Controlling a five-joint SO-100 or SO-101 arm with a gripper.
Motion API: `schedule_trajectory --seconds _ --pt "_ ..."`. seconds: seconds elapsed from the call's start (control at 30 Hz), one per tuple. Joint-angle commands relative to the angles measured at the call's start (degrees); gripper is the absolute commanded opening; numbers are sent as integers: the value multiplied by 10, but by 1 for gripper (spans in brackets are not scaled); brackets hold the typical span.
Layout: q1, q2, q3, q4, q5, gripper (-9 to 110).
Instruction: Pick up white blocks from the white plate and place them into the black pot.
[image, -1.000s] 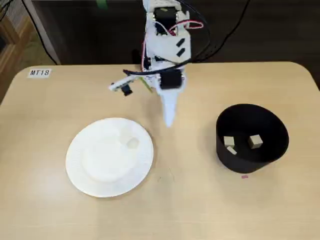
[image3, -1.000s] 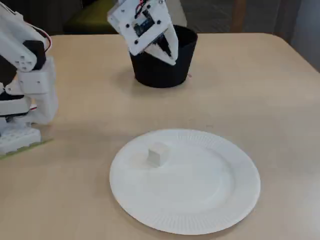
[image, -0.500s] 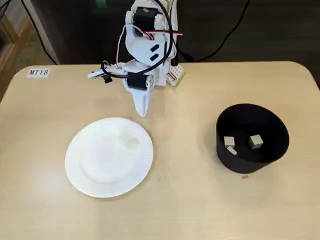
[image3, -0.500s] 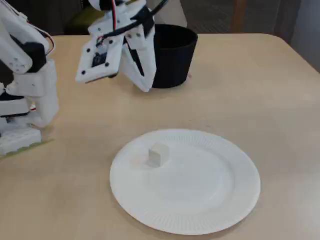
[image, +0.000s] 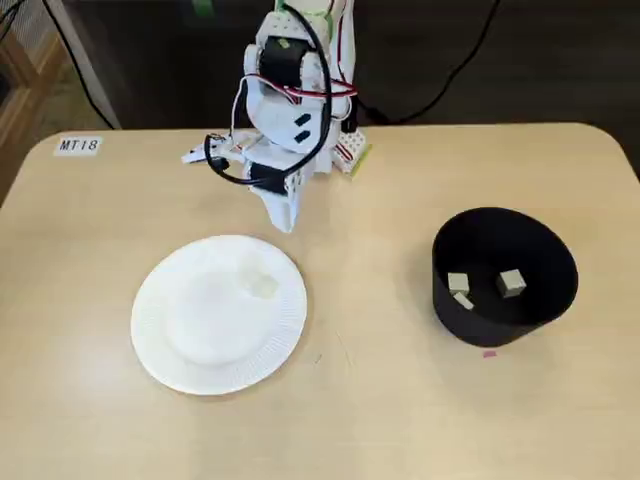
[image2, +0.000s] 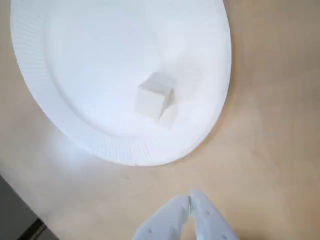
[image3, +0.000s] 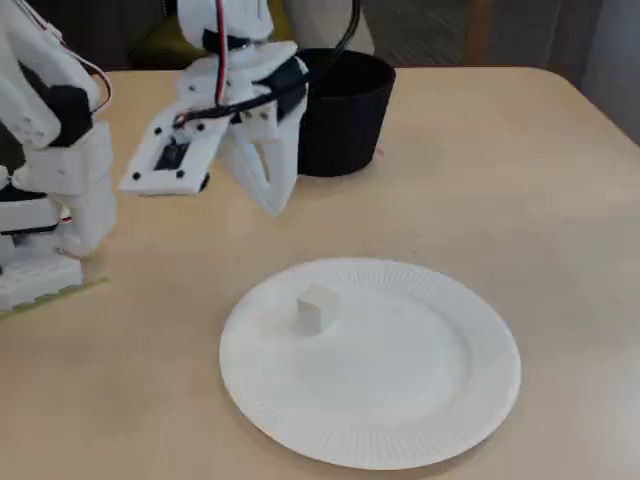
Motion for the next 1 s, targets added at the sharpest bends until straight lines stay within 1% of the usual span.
schedule_trajectory --seconds 0.0,0.13,0.23,0.4,0.53,0.97 --pt "25 -9 -3 -18 21 -2" --pt "47 -28 -9 -18 11 17" --pt "48 -34 -1 -18 5 23" --pt "46 -52 0 -27 -25 29" --pt "48 -80 0 -35 -40 31" --pt "63 -165 -4 -93 -40 29"
